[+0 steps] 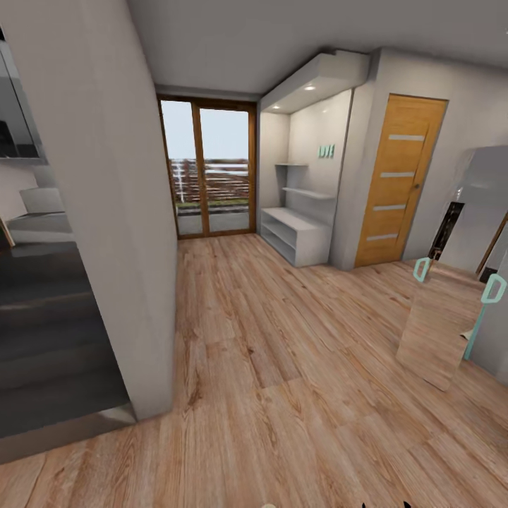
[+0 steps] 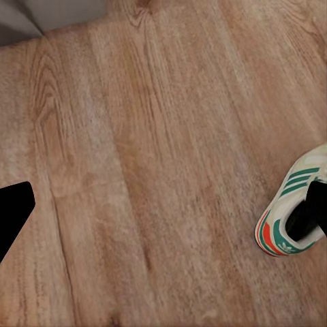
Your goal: Pick up the two gym shoes and the two sandals from the corridor floor and place them onto the hallstand (shoe rack) in the corridor, making sure they are on the rack and not on the floor. Arrange them so the two gym shoes are next to each other and the two sandals are next to each other.
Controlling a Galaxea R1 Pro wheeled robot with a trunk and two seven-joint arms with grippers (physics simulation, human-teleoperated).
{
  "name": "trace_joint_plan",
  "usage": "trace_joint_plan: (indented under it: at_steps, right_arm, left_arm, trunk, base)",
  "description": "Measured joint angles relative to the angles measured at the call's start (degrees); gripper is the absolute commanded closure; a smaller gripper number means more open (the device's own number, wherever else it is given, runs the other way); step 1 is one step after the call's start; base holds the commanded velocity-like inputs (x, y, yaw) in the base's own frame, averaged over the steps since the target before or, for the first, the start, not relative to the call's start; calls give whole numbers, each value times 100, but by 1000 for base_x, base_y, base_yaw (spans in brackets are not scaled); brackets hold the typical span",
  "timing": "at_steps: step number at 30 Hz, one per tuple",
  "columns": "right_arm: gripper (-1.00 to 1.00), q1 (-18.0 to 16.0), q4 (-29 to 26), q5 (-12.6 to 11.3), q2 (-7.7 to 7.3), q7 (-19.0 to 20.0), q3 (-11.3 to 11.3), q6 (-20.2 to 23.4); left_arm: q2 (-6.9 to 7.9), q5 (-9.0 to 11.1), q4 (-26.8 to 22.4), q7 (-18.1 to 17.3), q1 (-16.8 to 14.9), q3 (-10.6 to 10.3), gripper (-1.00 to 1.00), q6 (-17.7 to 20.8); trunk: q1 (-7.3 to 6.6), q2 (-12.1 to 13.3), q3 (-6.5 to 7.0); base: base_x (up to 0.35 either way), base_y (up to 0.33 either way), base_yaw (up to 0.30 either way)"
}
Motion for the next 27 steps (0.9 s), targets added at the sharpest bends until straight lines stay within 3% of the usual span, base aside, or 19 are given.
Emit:
trace_joint_plan:
  at_steps: [27]
  right_arm:
    - [-100, 0, -29, -8, 2, 0, -8, 0]
  left_arm:
    - [0, 0, 8, 0, 0, -1, -100, 0]
  trunk:
    - [0, 0, -218]
  base:
    - [0, 0, 0]
